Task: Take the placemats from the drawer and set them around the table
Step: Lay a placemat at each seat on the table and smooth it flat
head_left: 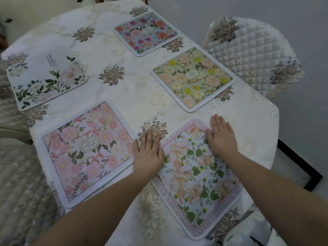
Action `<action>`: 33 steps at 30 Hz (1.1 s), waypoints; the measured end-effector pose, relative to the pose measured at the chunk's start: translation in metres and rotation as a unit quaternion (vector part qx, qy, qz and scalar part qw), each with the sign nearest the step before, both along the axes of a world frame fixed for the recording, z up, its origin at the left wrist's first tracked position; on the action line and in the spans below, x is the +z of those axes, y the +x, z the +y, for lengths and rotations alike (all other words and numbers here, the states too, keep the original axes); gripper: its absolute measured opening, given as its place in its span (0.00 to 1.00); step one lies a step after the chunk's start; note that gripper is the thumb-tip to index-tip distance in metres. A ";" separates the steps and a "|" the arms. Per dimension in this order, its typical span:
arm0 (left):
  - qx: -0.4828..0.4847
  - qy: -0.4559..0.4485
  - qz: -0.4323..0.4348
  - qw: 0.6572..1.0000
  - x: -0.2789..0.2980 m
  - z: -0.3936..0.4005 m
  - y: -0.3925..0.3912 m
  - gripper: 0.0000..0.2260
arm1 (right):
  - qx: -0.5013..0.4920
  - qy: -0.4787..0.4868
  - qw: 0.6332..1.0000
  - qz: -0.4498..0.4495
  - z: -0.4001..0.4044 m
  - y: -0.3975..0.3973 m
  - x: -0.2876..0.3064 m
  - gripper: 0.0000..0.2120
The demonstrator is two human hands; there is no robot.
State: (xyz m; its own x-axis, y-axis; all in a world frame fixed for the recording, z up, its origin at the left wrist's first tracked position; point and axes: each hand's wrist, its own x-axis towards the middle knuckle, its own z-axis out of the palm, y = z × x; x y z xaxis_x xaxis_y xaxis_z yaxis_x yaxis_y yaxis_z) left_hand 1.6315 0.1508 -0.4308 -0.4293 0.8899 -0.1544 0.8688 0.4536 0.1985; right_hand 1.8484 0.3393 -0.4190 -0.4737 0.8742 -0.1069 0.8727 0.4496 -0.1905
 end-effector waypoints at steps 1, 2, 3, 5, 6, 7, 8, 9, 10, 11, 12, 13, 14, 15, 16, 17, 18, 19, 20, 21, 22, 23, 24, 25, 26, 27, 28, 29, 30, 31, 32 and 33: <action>-0.012 0.005 0.004 1.000 0.002 0.001 0.000 0.25 | -0.018 0.009 1.000 0.008 -0.005 0.001 0.003 0.28; -0.028 0.014 0.009 0.999 0.004 0.002 0.003 0.25 | -0.030 0.015 0.999 0.018 -0.014 -0.001 0.006 0.28; -0.041 0.025 0.013 0.999 0.007 0.005 0.008 0.25 | -0.035 0.017 0.999 0.028 -0.026 -0.006 0.008 0.28; -0.050 0.040 -0.006 0.998 0.011 0.013 0.025 0.26 | -0.040 0.000 0.998 0.053 -0.051 -0.021 0.009 0.27; -0.054 0.047 -0.022 0.997 0.012 0.017 0.036 0.26 | -0.050 -0.016 0.996 0.069 -0.063 -0.029 0.008 0.27; -0.062 0.049 -0.035 0.996 0.011 0.021 0.045 0.26 | -0.060 -0.030 0.995 0.080 -0.074 -0.034 0.007 0.27; -0.074 0.043 -0.040 0.996 0.009 0.022 0.054 0.26 | -0.064 -0.036 0.994 0.077 -0.084 -0.037 0.004 0.27; -0.088 0.033 -0.037 0.995 0.007 0.022 0.059 0.26 | -0.063 -0.031 0.996 0.061 -0.093 -0.036 -0.001 0.27; -0.099 0.023 -0.030 0.994 0.004 0.021 0.060 0.26 | -0.055 -0.023 0.997 0.041 -0.099 -0.033 -0.005 0.28; -0.109 0.017 -0.027 0.994 0.002 0.020 0.059 0.27 | -0.046 -0.017 0.998 0.031 -0.103 -0.030 -0.009 0.28; -0.118 0.013 -0.027 0.993 0.001 0.019 0.057 0.28 | -0.036 -0.018 0.999 0.029 -0.103 -0.026 -0.010 0.29; -0.128 0.011 -0.027 0.991 0.000 0.019 0.056 0.28 | -0.023 -0.020 0.999 0.028 -0.102 -0.021 -0.010 0.29; -0.137 0.009 -0.026 0.990 0.000 0.018 0.054 0.29 | -0.010 -0.021 0.999 0.024 -0.100 -0.015 -0.010 0.29; -0.146 0.007 -0.023 0.989 0.000 0.018 0.053 0.30 | -0.005 -0.020 1.000 0.019 -0.097 -0.009 -0.009 0.30; -0.157 0.004 -0.019 0.987 -0.001 0.017 0.052 0.30 | -0.008 -0.021 1.000 0.014 -0.094 -0.001 -0.008 0.30; -0.172 0.002 -0.013 0.985 -0.001 0.017 0.051 0.30 | -0.018 -0.023 1.000 0.012 -0.091 0.007 -0.007 0.30; -0.196 0.004 -0.007 0.981 -0.002 0.016 0.049 0.30 | -0.031 -0.027 0.999 0.012 -0.089 0.016 -0.007 0.30; -0.226 0.005 -0.002 0.974 -0.002 0.015 0.045 0.29 | -0.041 -0.031 0.999 0.014 -0.088 0.024 -0.007 0.31; -0.260 0.006 0.003 0.966 -0.002 0.015 0.041 0.29 | -0.047 -0.032 0.998 0.014 -0.088 0.032 -0.006 0.31; -0.290 0.004 0.009 0.957 -0.003 0.014 0.037 0.29 | -0.050 -0.030 0.998 0.013 -0.088 0.039 -0.006 0.31; -0.310 0.002 0.013 0.951 -0.003 0.014 0.033 0.29 | -0.051 -0.025 0.998 0.013 -0.088 0.046 -0.006 0.31; -0.321 0.001 0.017 0.947 -0.003 0.014 0.030 0.28 | -0.057 -0.022 0.998 0.016 -0.087 0.053 -0.006 0.31; -0.324 0.003 0.018 0.946 -0.004 0.014 0.028 0.28 | -0.067 -0.019 0.997 0.018 -0.087 0.059 -0.005 0.31; -0.322 0.007 0.018 0.946 -0.004 0.013 0.027 0.28 | -0.079 -0.016 0.997 0.022 -0.087 0.065 -0.005 0.31; -0.319 0.012 0.014 0.948 -0.004 0.013 0.028 0.28 | -0.092 -0.012 0.995 0.024 -0.088 0.070 -0.005 0.31; -0.317 0.015 0.008 0.948 -0.003 0.013 0.029 0.28 | -0.105 -0.009 0.994 0.026 -0.090 0.075 -0.005 0.31; -0.315 0.017 0.003 0.949 -0.003 0.013 0.030 0.27 | -0.116 -0.009 0.993 0.028 -0.092 0.080 -0.005 0.31; -0.313 0.018 0.000 0.949 -0.002 0.013 0.030 0.27 | -0.128 -0.011 0.991 0.029 -0.092 0.084 -0.006 0.31; -0.309 0.019 -0.002 0.951 -0.001 0.013 0.029 0.27 | -0.142 -0.013 0.989 0.030 -0.093 0.088 -0.006 0.30; -0.303 0.021 -0.006 0.953 -0.001 0.012 0.028 0.27 | -0.157 -0.017 0.987 0.031 -0.093 0.091 -0.007 0.30; -0.295 0.021 -0.008 0.955 -0.001 0.011 0.025 0.26 | -0.174 -0.022 0.984 0.034 -0.094 0.095 -0.007 0.30; -0.289 0.017 -0.006 0.957 -0.001 0.010 0.022 0.27 | -0.189 -0.028 0.981 0.038 -0.095 0.100 -0.006 0.30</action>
State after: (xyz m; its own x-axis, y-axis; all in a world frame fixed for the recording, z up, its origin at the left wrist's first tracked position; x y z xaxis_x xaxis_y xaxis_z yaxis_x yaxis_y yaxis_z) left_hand 1.6535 0.1609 -0.4318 0.1370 0.9828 -0.1236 0.9702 -0.1079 0.2170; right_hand 1.9481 0.2445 -0.4251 -0.1247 0.9828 -0.1362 0.9575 0.0832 -0.2762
